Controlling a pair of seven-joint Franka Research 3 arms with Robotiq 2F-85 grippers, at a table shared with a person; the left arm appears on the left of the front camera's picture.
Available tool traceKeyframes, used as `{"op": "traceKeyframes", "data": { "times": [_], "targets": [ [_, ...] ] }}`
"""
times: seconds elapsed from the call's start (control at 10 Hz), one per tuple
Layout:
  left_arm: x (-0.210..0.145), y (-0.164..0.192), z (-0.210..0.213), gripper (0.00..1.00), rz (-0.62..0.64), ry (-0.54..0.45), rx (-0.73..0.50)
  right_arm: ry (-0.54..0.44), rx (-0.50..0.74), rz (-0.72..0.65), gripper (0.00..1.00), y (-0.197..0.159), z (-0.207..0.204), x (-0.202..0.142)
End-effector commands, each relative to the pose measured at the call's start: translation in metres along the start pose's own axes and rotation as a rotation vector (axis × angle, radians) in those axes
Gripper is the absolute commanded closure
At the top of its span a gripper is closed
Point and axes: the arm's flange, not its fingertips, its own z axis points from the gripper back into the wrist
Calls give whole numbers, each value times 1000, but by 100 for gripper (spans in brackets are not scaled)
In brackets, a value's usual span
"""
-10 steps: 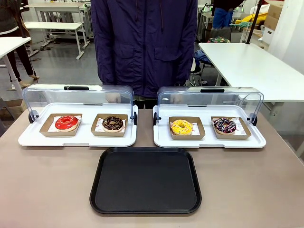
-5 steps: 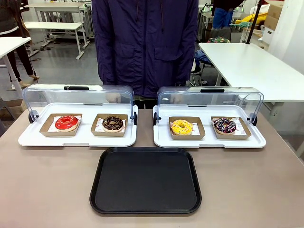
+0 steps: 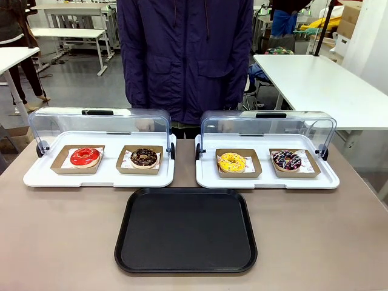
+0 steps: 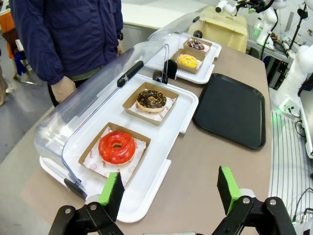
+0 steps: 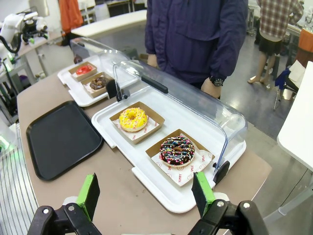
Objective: Move the third donut from the left to the tray.
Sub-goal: Pick up the Paper togo box containing the Donut indicated by the person and place it on the Handle tray.
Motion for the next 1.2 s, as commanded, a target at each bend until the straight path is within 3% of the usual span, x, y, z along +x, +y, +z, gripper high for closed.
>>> {"op": "traceKeyframes", "data": {
  "times": [0.0, 1.1],
  "targets": [
    [2, -1, 2, 0, -13, -7, -8, -27, -4, 25, 0, -3, -1, 2],
    [2, -1, 2, 0, -13, -7, -8, -27, -4, 25, 0, -3, -1, 2]
  ]
}}
